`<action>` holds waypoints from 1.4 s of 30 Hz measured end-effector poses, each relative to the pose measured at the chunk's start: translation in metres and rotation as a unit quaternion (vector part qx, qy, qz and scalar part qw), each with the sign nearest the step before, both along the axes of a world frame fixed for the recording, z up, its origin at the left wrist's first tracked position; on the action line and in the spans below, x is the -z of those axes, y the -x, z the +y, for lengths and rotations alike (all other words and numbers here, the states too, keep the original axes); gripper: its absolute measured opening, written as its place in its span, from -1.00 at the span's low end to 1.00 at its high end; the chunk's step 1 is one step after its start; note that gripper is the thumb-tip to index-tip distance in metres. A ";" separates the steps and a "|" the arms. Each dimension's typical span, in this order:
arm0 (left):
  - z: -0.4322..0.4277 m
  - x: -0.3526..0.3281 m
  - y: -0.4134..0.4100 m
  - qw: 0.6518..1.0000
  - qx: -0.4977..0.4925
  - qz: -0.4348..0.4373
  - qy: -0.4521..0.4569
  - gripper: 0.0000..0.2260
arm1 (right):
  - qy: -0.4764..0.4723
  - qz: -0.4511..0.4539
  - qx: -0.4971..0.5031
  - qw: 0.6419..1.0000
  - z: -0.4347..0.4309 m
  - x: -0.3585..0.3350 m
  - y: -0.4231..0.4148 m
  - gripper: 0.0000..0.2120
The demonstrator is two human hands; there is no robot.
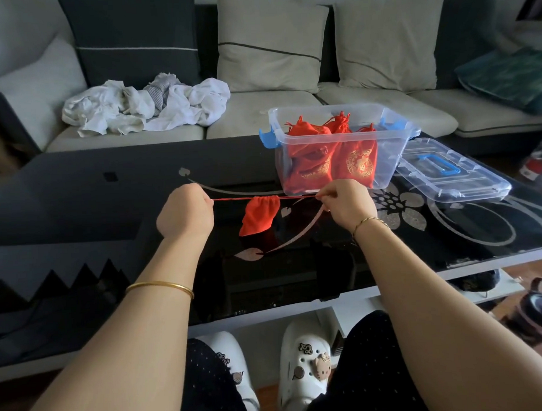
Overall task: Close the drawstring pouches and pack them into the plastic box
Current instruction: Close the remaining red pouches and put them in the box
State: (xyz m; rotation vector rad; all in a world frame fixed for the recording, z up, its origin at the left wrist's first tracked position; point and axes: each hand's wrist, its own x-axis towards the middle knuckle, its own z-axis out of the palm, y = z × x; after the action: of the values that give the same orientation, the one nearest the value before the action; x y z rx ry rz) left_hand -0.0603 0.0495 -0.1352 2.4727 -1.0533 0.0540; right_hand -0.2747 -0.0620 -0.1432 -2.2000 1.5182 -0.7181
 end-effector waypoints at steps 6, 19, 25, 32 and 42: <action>0.000 -0.004 0.004 0.998 -0.017 0.004 0.067 -0.70 | 0.014 -0.068 0.064 0.996 -0.006 0.005 -0.002 -0.85; 0.000 -0.025 0.010 0.583 -0.122 0.732 0.330 -0.68 | -0.456 -0.644 0.151 0.595 0.001 -0.006 -0.001 -0.81; -0.010 -0.043 0.037 0.677 0.129 0.624 0.369 -0.68 | -0.294 -0.572 0.068 0.763 0.018 -0.036 -0.008 -0.79; -0.007 -0.045 0.055 0.768 0.241 0.547 0.229 -0.94 | -0.172 -0.460 -0.102 0.865 0.042 -0.061 -0.024 -0.80; -0.010 -0.040 0.060 0.827 0.255 0.467 0.181 -0.90 | -0.230 -0.374 -0.067 0.896 0.039 -0.050 -0.031 -0.71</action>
State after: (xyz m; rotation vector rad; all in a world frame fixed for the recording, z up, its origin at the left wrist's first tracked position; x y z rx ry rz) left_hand -0.1204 0.0400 -0.0956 1.4610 -1.0407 -0.9314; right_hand -0.2437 -0.0228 -0.0930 -1.4066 0.9876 -0.9038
